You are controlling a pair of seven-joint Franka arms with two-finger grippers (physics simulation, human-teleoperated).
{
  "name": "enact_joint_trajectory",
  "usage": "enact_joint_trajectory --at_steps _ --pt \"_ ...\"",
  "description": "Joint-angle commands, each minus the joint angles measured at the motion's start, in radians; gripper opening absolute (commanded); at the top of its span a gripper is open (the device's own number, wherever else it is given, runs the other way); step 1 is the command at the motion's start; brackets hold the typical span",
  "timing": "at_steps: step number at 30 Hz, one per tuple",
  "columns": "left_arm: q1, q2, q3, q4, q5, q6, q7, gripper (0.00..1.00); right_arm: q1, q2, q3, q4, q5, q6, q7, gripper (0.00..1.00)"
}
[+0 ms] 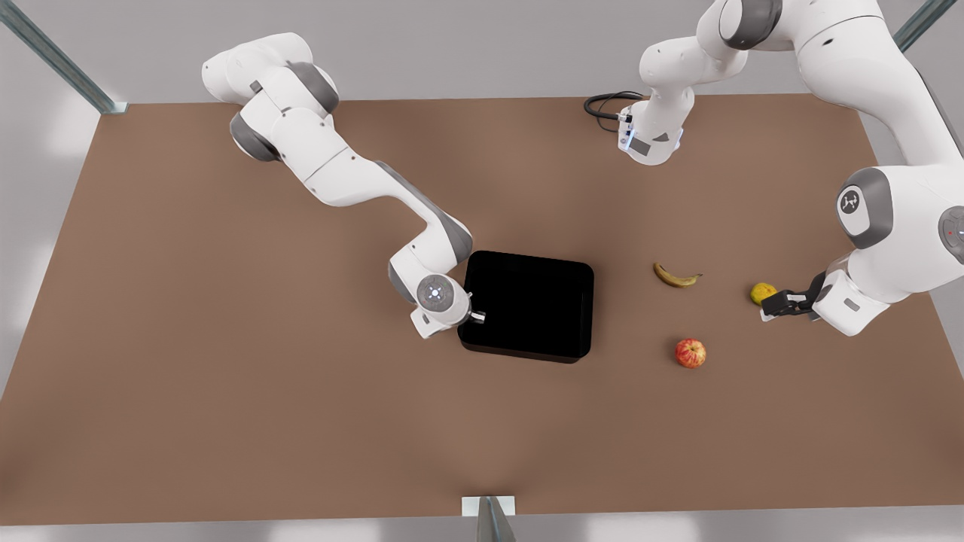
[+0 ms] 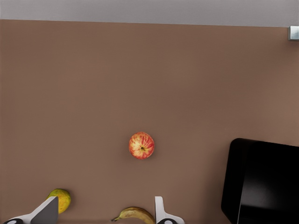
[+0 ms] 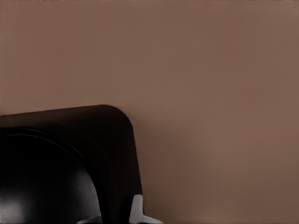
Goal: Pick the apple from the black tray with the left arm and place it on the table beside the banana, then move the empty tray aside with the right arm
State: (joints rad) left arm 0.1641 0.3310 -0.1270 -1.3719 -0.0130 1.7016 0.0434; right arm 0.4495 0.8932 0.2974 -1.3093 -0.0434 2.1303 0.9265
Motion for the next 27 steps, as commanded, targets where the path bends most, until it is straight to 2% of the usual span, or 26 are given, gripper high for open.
enact_joint_trajectory --at_steps 1,4,11,20,22,24,27 --pt "0.000 -0.001 0.000 0.001 0.001 0.000 0.000 1.00 0.000 -0.002 0.000 0.002 0.004 0.014 -0.189 0.25" --pt "0.000 -0.001 0.000 -0.001 0.001 0.000 -0.002 1.00 -0.002 -0.003 0.011 0.002 0.004 0.014 -0.187 0.19" --pt "0.000 -0.001 0.000 0.001 0.002 0.000 0.000 1.00 -0.025 -0.056 0.032 0.004 0.004 0.002 -0.192 0.17" --pt "0.000 -0.001 0.000 -0.001 0.002 0.000 -0.002 1.00 -0.147 -0.220 0.022 0.004 0.010 -0.253 -0.471 0.15" --pt "-0.002 -0.001 0.000 0.000 0.001 0.000 0.003 1.00 -0.193 -0.247 -0.006 0.007 0.013 -0.351 -0.632 0.15" --pt "-0.002 -0.001 0.000 -0.001 0.001 0.000 0.003 1.00 -0.196 -0.287 -0.139 0.010 0.111 -0.434 -0.824 0.15" --pt "-0.003 -0.001 -0.002 0.001 -0.001 0.000 0.003 1.00 -0.196 -0.313 -0.271 0.030 0.111 -0.552 -1.058 0.15"
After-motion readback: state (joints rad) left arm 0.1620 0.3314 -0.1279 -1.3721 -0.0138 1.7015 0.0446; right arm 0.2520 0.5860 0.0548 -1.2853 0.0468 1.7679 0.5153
